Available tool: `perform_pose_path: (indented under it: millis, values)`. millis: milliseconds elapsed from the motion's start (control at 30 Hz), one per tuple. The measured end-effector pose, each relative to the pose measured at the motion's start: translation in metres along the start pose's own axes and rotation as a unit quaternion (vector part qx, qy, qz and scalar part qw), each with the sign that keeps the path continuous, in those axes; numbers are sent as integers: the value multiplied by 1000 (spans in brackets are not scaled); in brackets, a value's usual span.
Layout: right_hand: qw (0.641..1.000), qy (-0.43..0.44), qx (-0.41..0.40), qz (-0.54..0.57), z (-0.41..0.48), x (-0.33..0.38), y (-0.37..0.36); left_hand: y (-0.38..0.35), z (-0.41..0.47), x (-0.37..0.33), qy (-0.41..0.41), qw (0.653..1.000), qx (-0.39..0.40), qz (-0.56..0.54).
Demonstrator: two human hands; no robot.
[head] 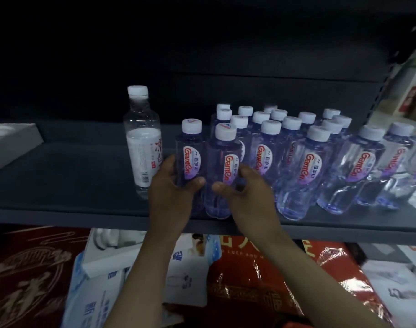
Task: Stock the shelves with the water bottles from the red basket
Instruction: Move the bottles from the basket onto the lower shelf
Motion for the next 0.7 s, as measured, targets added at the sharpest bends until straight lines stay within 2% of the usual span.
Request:
perform_pose_path:
  millis: [167,367,433,500,633,700]
  values:
    - [1000,-5,24,-11,7,5,-6,1,-1,-6,-16,999,29,39]
    - [997,45,-35,-47,-12,9,0,8,-15,8,12,994,56,94]
    - [997,36,-49,-42,-15,2,2,10,-19,13,21,993,66,92]
    - [996,11,-77,-35,-18,-8,7,11,-22,14,25,993,70,92]
    - [966,34,-210,-148,-38,-7,24,8,-24,10,17,992,68,109]
    - [965,32,-211,-150,-39,-11,25,3,-24,6,4,991,77,111]
Point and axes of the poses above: each hand's wrist, its own z-axis towards the middle knuckle, its own y-axis out of the back of the hand, x = y × z, the point moved 10 cm from there along z, towards the middle knuckle, and after that the axes turned 12 degrees about -y, right-handed, at the moved point
